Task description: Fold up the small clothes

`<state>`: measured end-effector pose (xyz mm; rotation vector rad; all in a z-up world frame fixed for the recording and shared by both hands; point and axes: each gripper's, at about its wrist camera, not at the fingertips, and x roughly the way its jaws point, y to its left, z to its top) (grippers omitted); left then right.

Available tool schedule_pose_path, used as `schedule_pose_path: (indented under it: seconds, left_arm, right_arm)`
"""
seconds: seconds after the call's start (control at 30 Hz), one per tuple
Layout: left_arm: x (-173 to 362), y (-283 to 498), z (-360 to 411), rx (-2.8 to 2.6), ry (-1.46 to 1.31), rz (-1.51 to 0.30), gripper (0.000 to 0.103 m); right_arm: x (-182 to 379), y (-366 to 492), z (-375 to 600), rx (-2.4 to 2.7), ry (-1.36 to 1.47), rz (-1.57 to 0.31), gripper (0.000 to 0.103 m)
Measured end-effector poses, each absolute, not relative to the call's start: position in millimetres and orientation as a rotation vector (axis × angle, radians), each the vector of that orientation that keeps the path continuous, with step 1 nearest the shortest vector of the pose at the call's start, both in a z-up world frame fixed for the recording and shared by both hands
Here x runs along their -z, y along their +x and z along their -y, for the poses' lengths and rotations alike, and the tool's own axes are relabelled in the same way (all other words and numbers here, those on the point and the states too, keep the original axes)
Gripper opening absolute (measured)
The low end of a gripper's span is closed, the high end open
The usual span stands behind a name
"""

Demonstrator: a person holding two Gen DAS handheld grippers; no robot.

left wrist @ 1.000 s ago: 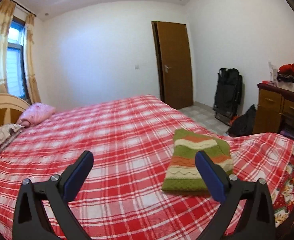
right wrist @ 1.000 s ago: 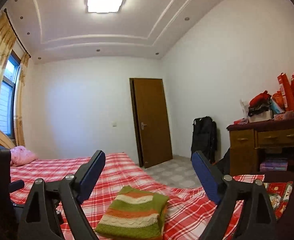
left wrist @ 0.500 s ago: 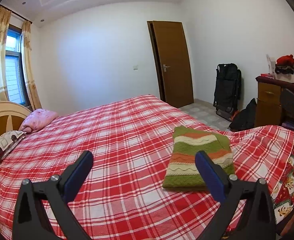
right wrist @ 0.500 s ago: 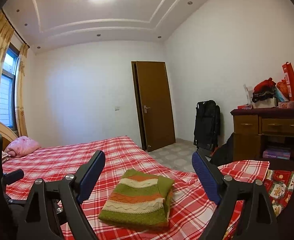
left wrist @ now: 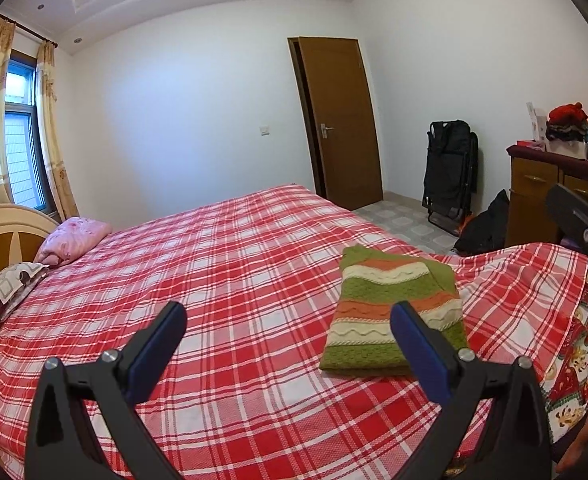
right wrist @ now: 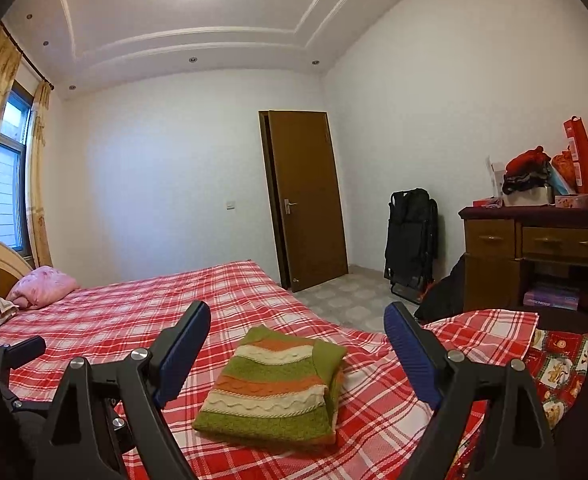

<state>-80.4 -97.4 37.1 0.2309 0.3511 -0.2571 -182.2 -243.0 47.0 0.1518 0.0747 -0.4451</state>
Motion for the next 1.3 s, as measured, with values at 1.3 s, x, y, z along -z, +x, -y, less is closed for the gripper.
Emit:
schedule_pose_path:
  seconds: [1.3]
  left_arm:
    - [-32.7,-76.4,98.4,0.264,0.243,-0.377,0.103]
  right_arm:
    - [-45.0,-180.8,241.2,0.448,0.156,-0.087,0.089]
